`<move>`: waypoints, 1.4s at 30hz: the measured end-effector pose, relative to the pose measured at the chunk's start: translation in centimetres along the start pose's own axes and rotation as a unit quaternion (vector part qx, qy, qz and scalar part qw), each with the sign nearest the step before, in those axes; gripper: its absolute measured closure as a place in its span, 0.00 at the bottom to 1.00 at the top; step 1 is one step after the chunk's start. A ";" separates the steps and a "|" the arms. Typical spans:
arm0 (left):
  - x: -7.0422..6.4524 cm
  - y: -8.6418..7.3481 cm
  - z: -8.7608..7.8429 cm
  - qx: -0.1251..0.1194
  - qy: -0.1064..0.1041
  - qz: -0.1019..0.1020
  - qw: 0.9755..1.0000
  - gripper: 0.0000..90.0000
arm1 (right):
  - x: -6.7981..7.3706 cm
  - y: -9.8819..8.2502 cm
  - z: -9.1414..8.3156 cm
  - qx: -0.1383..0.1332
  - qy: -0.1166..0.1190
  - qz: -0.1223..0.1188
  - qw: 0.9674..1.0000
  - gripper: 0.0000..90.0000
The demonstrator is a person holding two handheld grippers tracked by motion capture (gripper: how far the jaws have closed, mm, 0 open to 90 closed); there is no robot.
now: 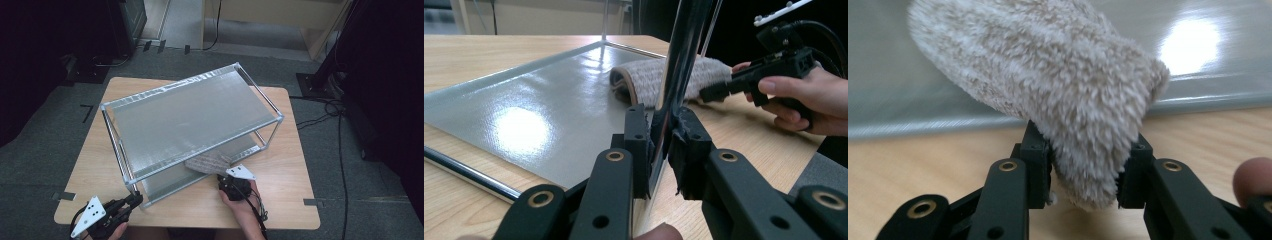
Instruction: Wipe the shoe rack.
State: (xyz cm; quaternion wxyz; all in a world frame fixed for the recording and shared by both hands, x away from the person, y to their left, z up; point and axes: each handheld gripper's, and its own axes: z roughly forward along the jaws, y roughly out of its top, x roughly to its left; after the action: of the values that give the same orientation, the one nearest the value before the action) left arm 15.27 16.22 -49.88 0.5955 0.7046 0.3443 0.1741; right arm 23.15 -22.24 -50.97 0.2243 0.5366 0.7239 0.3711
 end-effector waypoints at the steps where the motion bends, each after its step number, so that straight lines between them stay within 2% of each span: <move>1: 0.0 0.0 0.0 -0.001 -0.001 0.000 1.000 0.88 | -0.2 0.1 0.0 -0.005 -0.006 0.006 1.000 0.72; 4: 0.0 0.0 0.0 -0.001 -0.001 -0.001 1.000 0.88 | -0.2 0.2 0.3 -0.005 -0.002 0.000 1.000 0.72; 6: 0.0 0.0 0.0 -0.001 0.000 -0.001 1.000 0.88 | 0.4 -0.1 0.8 0.009 0.019 -0.010 1.000 0.72; 8: 0.0 0.0 0.0 -0.001 0.000 -0.001 1.000 0.88 | 1.7 -0.5 1.1 0.021 0.041 -0.039 0.998 0.72; 9: 0.0 0.0 0.0 -0.001 0.000 -0.001 1.000 0.88 | 2.3 -0.7 1.1 0.018 0.045 -0.051 0.997 0.72; 11: 0.0 0.0 0.0 -0.001 0.000 0.000 1.000 0.88 | 4.0 -0.8 1.1 0.021 0.064 -0.072 0.995 0.72; 14: 0.0 0.0 0.0 0.000 0.000 0.000 1.000 0.88 | 6.1 -1.1 0.9 0.025 0.089 -0.091 0.992 0.73; 16: 0.0 0.0 0.0 -0.001 0.000 -0.001 1.000 0.88 | 7.5 -1.2 0.7 0.028 0.107 -0.108 0.988 0.72; 20: 0.0 0.0 0.0 -0.001 -0.001 -0.002 1.000 0.88 | 9.2 -1.1 0.4 0.016 0.131 -0.120 0.984 0.72; 22: 0.0 0.0 0.0 -0.001 -0.002 -0.002 1.000 0.88 | 9.4 -0.8 0.5 0.006 0.129 -0.120 0.984 0.72; 24: 0.0 0.0 0.0 0.000 -0.001 -0.001 1.000 0.88 | 9.2 -0.4 0.6 -0.002 0.123 -0.105 0.987 0.72; 29: 0.0 0.0 0.0 0.000 -0.002 -0.001 1.000 0.88 | 7.5 0.3 1.5 -0.009 0.085 -0.063 0.994 0.72; 32: 0.0 0.0 0.0 -0.001 -0.003 -0.002 1.000 0.88 | 6.4 0.3 2.0 -0.009 0.065 -0.041 0.997 0.73; 35: 0.0 -0.1 0.0 -0.001 -0.003 -0.002 1.000 0.88 | 6.3 0.4 2.0 -0.006 0.064 -0.038 0.997 0.73; 37: 0.0 -0.1 0.0 -0.001 -0.003 -0.002 1.000 0.88 | 6.8 0.3 2.0 -0.005 0.070 -0.051 0.996 0.73; 42: 0.0 0.0 0.0 0.000 -0.002 -0.003 1.000 0.88 | 9.0 -0.4 1.8 0.006 0.093 -0.091 0.991 0.73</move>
State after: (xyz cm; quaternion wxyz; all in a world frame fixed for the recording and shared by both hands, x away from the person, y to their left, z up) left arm 15.27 16.21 -49.93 0.5968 0.7037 0.3455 0.1708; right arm 21.30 -13.28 -51.67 0.1852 0.4331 0.7896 0.3932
